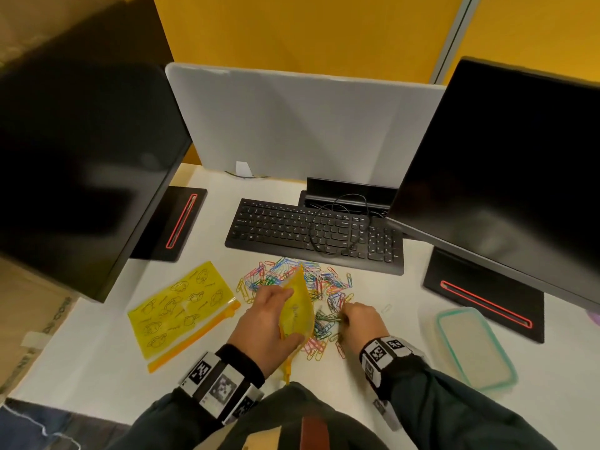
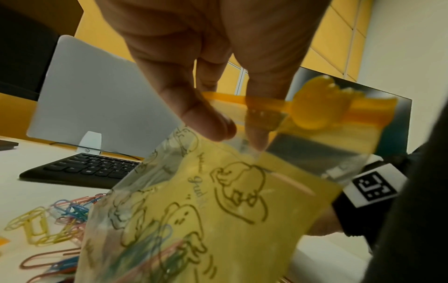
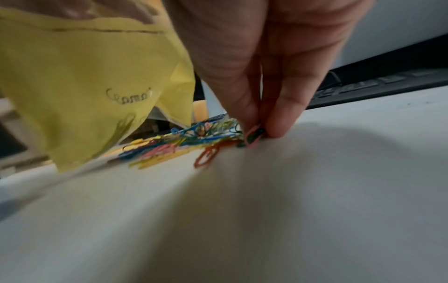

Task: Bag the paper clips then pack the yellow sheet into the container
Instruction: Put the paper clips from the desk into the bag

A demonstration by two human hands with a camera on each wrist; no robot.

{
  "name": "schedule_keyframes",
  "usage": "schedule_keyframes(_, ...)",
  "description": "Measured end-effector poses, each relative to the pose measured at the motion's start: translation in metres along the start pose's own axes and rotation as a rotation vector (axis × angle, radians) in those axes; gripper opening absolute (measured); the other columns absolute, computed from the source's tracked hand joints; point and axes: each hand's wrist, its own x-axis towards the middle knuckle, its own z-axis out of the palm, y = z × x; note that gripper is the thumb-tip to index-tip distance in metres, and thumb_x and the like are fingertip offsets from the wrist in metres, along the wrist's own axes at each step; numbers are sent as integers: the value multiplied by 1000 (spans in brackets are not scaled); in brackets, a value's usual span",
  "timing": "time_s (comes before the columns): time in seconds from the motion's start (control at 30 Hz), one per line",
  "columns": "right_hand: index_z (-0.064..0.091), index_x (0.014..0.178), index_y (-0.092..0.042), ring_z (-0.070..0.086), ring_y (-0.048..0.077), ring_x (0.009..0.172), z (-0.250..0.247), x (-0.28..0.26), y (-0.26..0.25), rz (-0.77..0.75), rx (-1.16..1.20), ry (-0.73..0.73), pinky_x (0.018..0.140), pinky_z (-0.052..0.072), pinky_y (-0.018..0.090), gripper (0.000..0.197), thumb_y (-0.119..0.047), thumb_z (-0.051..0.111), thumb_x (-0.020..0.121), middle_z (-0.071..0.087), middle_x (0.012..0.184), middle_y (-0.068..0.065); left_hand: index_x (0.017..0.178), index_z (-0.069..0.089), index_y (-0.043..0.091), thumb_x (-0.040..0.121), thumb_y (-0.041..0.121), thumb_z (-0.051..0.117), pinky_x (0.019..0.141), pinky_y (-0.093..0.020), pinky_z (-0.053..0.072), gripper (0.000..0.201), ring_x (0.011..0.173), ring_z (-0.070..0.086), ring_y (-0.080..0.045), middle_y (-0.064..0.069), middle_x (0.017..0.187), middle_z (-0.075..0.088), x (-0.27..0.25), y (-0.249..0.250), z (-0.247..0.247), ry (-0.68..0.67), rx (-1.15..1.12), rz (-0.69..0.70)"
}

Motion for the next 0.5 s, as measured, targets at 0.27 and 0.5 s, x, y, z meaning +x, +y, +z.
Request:
schedule_keyframes(0.27, 65, 62, -21, 57, 10, 57, -49, -27, 3, 24, 568, 179, 63, 53, 27, 22, -3, 68, 74, 59, 58, -5, 134, 35, 20, 67, 37, 75, 94, -25, 44, 80, 114, 49, -15, 1, 136, 33, 1, 0, 5, -15, -14, 15)
schedule_keyframes(0.5, 75, 91, -19, 56, -10, 67, -66, -32, -47, -246, 592, 159, 68, 40, 1, 12, -16, 67, 82, 65, 77, -15, 135, 35, 19, 66, 34, 76, 92, -26, 43, 81, 115, 47, -16, -1, 137, 34, 2, 3, 8, -14, -9, 51)
